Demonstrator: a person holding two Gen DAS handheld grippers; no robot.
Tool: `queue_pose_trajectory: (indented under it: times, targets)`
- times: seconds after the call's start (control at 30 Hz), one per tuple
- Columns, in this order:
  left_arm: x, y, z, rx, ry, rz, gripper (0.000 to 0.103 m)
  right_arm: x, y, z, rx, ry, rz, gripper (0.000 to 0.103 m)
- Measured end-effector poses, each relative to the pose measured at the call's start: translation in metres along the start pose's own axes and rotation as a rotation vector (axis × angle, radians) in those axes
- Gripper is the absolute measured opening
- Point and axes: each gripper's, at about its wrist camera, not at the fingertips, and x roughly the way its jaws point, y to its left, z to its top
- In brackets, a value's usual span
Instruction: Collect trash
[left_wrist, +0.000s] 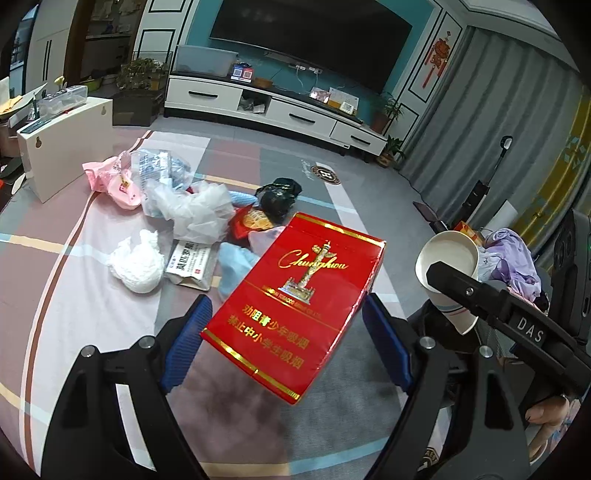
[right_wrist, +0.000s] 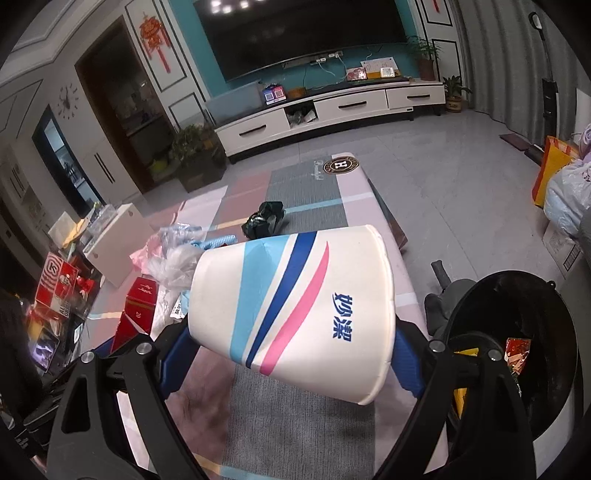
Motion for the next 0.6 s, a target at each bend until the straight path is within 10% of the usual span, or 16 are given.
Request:
queue_pose_trajectory:
  times: [0.6]
  targets:
    - [0.001, -0.035, -0.001, 0.055, 0.000, -0.054, 0.084, -0.025, -0.009, 0.002, 0.029, -0.062, 0.013, 0.087]
